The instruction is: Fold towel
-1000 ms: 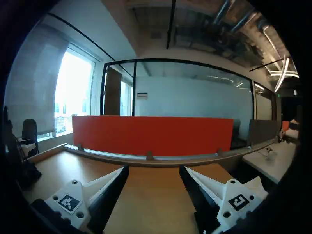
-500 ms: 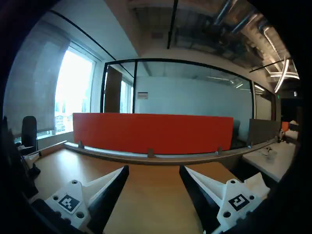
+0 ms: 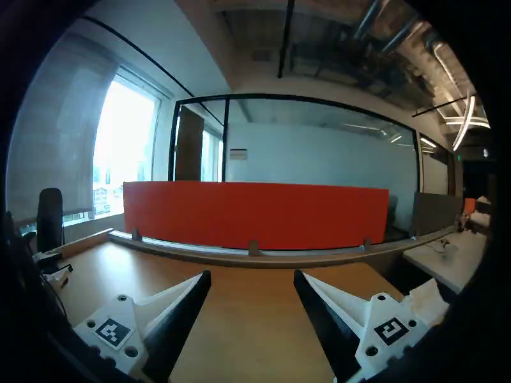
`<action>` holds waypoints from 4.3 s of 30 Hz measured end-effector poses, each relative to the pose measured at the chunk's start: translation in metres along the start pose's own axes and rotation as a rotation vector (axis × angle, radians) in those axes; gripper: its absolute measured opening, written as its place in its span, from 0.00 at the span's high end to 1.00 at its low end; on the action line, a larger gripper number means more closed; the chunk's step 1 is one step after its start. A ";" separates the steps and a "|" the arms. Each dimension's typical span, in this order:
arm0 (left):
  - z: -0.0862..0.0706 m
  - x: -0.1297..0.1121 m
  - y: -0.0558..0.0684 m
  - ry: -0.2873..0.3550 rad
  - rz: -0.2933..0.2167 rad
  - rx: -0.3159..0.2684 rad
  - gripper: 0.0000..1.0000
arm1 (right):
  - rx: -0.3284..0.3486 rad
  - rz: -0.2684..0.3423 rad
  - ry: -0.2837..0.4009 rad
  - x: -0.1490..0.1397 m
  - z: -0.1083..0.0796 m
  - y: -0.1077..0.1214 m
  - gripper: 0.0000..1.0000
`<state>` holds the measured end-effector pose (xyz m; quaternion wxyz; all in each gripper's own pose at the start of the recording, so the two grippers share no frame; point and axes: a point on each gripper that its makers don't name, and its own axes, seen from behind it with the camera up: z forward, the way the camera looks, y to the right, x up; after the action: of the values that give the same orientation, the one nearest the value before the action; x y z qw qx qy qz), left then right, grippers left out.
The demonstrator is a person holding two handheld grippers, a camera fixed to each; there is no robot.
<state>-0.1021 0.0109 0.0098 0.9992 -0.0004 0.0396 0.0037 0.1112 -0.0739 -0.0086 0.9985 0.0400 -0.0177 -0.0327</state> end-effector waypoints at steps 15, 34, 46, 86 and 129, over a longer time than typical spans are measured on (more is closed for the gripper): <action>-0.001 -0.036 -0.005 0.007 -0.013 0.017 0.03 | 0.039 -0.020 -0.004 -0.027 0.006 -0.018 0.00; 0.001 -0.052 -0.010 -0.026 -0.032 0.032 0.03 | 0.024 -0.027 -0.004 -0.029 -0.004 -0.013 0.00; 0.002 -0.055 -0.010 -0.034 -0.031 0.032 0.02 | 0.010 -0.018 0.009 -0.026 -0.004 -0.002 0.00; 0.001 -0.056 -0.009 -0.034 -0.031 0.032 0.02 | -0.065 0.084 0.052 -0.120 0.012 0.056 0.00; 0.002 -0.056 -0.009 -0.033 -0.031 0.031 0.02 | -0.058 0.030 0.062 -0.155 0.009 0.053 0.00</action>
<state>-0.1579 0.0016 0.0163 0.9995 0.0148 0.0229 -0.0125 -0.0405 -0.0116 0.0000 0.9997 0.0118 0.0137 -0.0168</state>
